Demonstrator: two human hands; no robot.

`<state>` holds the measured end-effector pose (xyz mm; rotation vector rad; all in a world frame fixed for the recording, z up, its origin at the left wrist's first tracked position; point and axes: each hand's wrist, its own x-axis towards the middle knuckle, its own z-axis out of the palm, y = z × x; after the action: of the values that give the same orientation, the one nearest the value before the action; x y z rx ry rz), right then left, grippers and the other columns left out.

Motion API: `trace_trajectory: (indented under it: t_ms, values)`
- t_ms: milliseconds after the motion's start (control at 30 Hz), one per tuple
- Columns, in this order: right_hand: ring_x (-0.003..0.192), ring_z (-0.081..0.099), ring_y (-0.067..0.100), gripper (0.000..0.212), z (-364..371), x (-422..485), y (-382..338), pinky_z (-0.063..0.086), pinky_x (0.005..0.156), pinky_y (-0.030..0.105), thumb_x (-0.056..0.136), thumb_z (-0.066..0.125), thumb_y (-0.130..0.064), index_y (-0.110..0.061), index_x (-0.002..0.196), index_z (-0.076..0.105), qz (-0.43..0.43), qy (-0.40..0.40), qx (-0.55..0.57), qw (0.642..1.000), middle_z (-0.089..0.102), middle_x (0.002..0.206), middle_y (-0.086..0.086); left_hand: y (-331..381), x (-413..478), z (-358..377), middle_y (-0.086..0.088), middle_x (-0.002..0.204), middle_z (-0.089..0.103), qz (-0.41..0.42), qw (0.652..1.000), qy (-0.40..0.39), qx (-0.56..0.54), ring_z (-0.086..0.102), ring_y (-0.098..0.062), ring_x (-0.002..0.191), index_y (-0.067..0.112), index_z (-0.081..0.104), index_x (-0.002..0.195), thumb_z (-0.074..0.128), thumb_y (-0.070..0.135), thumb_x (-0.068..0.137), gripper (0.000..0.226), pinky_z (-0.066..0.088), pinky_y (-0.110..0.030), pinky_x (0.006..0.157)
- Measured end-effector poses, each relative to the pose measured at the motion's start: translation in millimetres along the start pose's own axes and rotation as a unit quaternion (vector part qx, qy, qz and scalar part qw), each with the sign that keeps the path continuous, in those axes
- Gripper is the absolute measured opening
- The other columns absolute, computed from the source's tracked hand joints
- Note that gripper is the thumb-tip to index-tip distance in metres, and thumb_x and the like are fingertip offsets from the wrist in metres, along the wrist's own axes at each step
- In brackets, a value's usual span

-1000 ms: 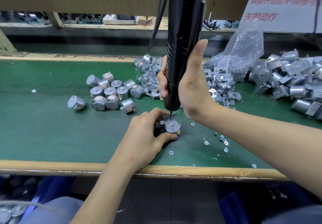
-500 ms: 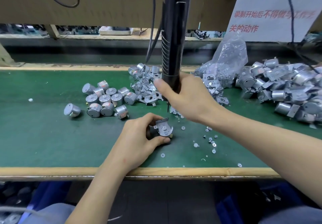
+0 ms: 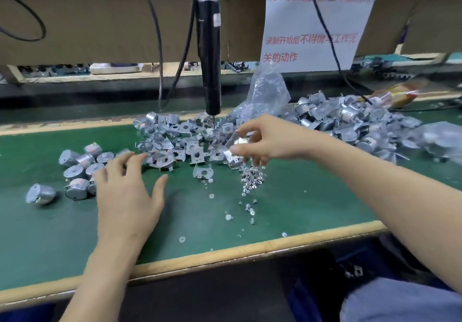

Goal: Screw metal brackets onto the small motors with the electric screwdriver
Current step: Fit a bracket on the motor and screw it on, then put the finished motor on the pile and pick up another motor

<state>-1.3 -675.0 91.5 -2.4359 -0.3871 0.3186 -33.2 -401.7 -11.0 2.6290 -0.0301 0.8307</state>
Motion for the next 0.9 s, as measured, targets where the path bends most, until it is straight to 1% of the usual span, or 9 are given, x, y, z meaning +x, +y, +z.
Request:
trace_trajectory:
  t_ms: [133, 267, 367, 433, 500, 633, 733, 833, 900]
  values:
    - [0.06, 0.072, 0.009, 0.03, -75, -22, 34, 0.05, 0.06, 0.025, 0.091, 0.074, -0.045, -0.024, 0.11, 0.064, 0.124, 0.01, -0.196, 0.973, 0.075, 0.067, -0.008, -15, 0, 0, -0.026, 0.131, 0.054, -0.086, 0.988, -0.085, 0.093, 0.042, -0.049, 0.119, 0.003, 0.059, 0.13, 0.069, 0.023, 0.087, 0.048, 0.037, -0.056, 0.096]
    - [0.056, 0.066, 0.018, 0.009, -145, -55, 77, 0.051, 0.049, 0.025, 0.09, 0.075, -0.018, -0.015, 0.099, 0.075, 0.268, 0.068, -0.23, 0.933, 0.075, 0.082, 0.006, -25, -2, 6, -0.031, 0.111, 0.062, -0.036, 0.988, -0.081, 0.124, 0.05, -0.05, 0.105, -0.005, 0.065, 0.117, 0.068, 0.007, 0.086, 0.034, 0.033, -0.055, 0.093]
    - [0.065, 0.058, 0.027, 0.019, -164, -75, 106, 0.052, 0.061, 0.033, 0.089, 0.067, -0.002, 0.004, 0.106, 0.075, 0.395, 0.039, -0.284, 0.873, 0.073, 0.086, 0.021, -25, -1, 6, -0.034, 0.103, 0.063, -0.025, 0.989, -0.068, 0.131, 0.054, -0.05, 0.098, -0.008, 0.066, 0.111, 0.068, -0.001, 0.082, 0.03, 0.029, -0.055, 0.092]
    - [0.085, 0.064, 0.029, 0.027, -159, -80, 122, 0.056, 0.078, 0.038, 0.088, 0.072, -0.004, 0.005, 0.113, 0.073, 0.443, 0.006, -0.322, 0.836, 0.072, 0.11, 0.022, -22, -3, 5, -0.036, 0.099, 0.064, -0.022, 0.989, -0.066, 0.13, 0.055, -0.049, 0.096, -0.01, 0.066, 0.109, 0.068, -0.007, 0.078, 0.031, 0.029, -0.055, 0.091]
    - [0.103, 0.066, 0.033, 0.031, -151, -79, 128, 0.058, 0.089, 0.043, 0.088, 0.077, -0.009, 0.0, 0.117, 0.071, 0.456, 0.003, -0.341, 0.822, 0.068, 0.12, 0.018, -19, -4, 4, -0.037, 0.101, 0.064, -0.027, 0.988, -0.078, 0.13, 0.055, -0.05, 0.097, -0.011, 0.066, 0.111, 0.066, -0.014, 0.074, 0.037, 0.029, -0.056, 0.092]
    - [0.079, 0.072, 0.037, 0.019, -147, -64, 92, 0.06, 0.063, 0.043, 0.1, 0.064, -0.012, 0.006, 0.103, 0.065, 0.424, 0.037, -0.288, 0.858, 0.073, 0.093, 0.024, -19, -1, -2, -0.035, 0.112, 0.059, -0.069, 0.985, -0.108, 0.119, 0.053, -0.052, 0.1, -0.004, 0.06, 0.125, 0.06, -0.014, 0.077, 0.049, 0.033, -0.054, 0.091]
    - [0.062, 0.075, 0.028, 0.031, -136, -53, 34, 0.057, 0.051, 0.033, 0.103, 0.061, -0.03, 0.0, 0.098, 0.068, 0.343, 0.059, -0.235, 0.908, 0.077, 0.073, 0.012, -9, -2, -8, -0.033, 0.106, 0.063, -0.077, 0.99, -0.094, 0.069, 0.055, -0.051, 0.097, -0.002, 0.061, 0.124, 0.067, -0.004, 0.084, 0.041, 0.041, -0.055, 0.087]
    - [0.067, 0.076, 0.016, 0.052, -101, -37, -18, 0.059, 0.051, 0.029, 0.094, 0.055, -0.063, -0.014, 0.105, 0.067, 0.198, 0.025, -0.126, 0.972, 0.079, 0.086, -0.001, 6, -3, -8, -0.02, 0.103, 0.068, -0.05, 0.993, -0.104, 0.008, 0.055, -0.044, 0.097, 0.003, 0.059, 0.126, 0.069, 0.008, 0.088, 0.039, 0.044, -0.049, 0.085]
    - [0.07, 0.077, 0.015, 0.067, -69, -22, -41, 0.061, 0.061, 0.036, 0.091, 0.049, -0.074, -0.014, 0.117, 0.065, 0.129, 0.047, -0.121, 0.983, 0.078, 0.096, 0.001, 17, -7, -6, -0.013, 0.105, 0.069, -0.013, 0.992, -0.12, -0.023, 0.054, -0.039, 0.096, 0.007, 0.061, 0.125, 0.068, 0.011, 0.089, 0.037, 0.043, -0.047, 0.086]
